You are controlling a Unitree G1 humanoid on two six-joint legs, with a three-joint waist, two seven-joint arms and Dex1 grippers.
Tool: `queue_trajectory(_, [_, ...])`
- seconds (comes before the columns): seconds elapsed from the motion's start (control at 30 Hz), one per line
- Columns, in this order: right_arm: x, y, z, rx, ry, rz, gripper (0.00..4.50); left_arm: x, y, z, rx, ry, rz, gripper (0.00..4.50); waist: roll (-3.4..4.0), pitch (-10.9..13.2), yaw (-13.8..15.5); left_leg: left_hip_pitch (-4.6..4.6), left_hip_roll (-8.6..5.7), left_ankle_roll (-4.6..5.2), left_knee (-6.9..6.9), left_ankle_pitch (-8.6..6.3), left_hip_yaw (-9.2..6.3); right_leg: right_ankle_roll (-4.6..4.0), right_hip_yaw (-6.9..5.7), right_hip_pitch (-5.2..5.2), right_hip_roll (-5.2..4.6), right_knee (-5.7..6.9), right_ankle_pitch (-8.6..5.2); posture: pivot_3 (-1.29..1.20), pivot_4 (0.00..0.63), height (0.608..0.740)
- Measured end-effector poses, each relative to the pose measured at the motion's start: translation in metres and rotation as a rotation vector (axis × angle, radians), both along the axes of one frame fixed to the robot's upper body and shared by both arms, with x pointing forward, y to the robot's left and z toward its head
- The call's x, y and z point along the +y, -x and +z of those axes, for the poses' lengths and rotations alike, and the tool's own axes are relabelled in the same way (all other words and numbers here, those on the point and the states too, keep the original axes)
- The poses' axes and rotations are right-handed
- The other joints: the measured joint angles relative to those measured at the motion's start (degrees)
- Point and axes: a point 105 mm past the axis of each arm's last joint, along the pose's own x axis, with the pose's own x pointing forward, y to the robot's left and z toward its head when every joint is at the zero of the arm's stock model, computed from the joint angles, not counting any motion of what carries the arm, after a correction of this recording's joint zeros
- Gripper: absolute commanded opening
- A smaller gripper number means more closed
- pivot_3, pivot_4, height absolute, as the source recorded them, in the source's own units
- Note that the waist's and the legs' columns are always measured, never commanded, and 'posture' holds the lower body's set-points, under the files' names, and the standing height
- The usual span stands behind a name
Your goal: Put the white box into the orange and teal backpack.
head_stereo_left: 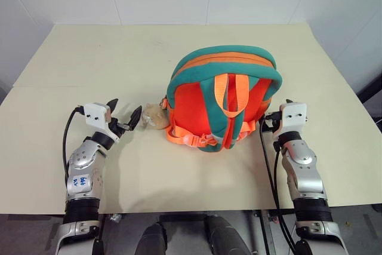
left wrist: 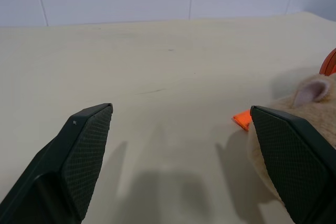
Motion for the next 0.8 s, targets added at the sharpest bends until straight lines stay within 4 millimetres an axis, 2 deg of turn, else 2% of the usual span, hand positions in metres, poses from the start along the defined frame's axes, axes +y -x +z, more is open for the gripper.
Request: queue_trajectory(0.8, [0.005,-0.007,0.002,-0.007,-0.019,0.027,4.50,-0.009,0.008,-0.004,-0.012,0.059,0.029,4.48,0.00,0.00,-0.04,0.00,0.00,0.00,-0.02,0.00,0.03,0.00,0.02,-0.01,0.01,-0.02,0.00,0.00,0.150,0.740])
